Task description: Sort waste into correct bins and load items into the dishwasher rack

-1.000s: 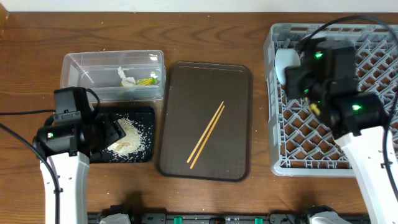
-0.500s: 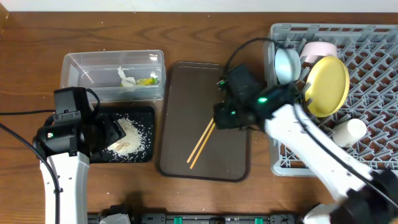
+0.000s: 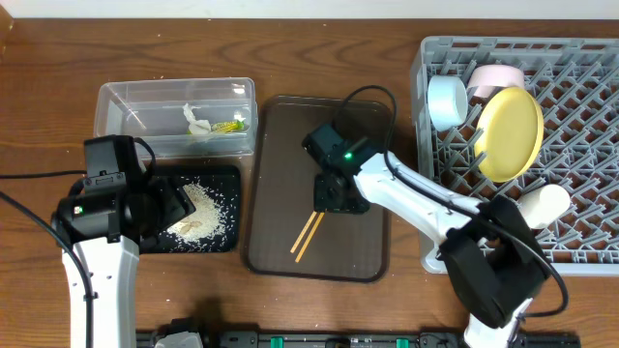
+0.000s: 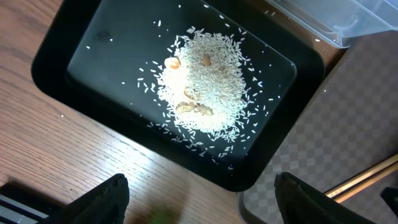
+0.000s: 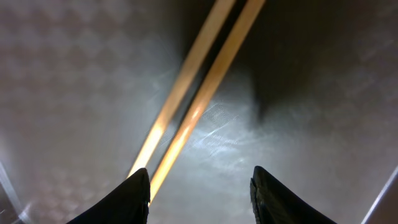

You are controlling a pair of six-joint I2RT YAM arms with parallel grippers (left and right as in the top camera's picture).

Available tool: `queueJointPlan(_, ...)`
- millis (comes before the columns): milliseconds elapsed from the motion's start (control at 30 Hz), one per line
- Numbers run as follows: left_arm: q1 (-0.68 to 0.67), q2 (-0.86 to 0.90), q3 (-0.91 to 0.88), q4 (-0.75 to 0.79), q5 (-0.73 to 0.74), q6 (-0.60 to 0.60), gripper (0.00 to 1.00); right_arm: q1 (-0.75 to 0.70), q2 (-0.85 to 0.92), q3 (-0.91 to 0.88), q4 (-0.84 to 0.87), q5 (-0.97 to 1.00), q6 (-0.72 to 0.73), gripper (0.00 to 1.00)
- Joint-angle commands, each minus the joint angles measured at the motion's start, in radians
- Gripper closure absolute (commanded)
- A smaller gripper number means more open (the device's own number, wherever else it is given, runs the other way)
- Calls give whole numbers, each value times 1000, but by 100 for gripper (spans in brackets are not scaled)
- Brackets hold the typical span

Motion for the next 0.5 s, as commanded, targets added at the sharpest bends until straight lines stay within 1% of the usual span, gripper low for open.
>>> queueJointPlan(0, 5, -2, -6, -2, -8, -5, 22, 8, 37, -6, 14, 33, 29, 49)
queueJointPlan(233, 5, -2, -6, -2, -8, -5, 22, 8, 76, -6, 34, 44, 29, 50)
queueJointPlan(467, 5, -2, -6, -2, -8, -5, 22, 8, 76, -7, 23, 90, 29, 54)
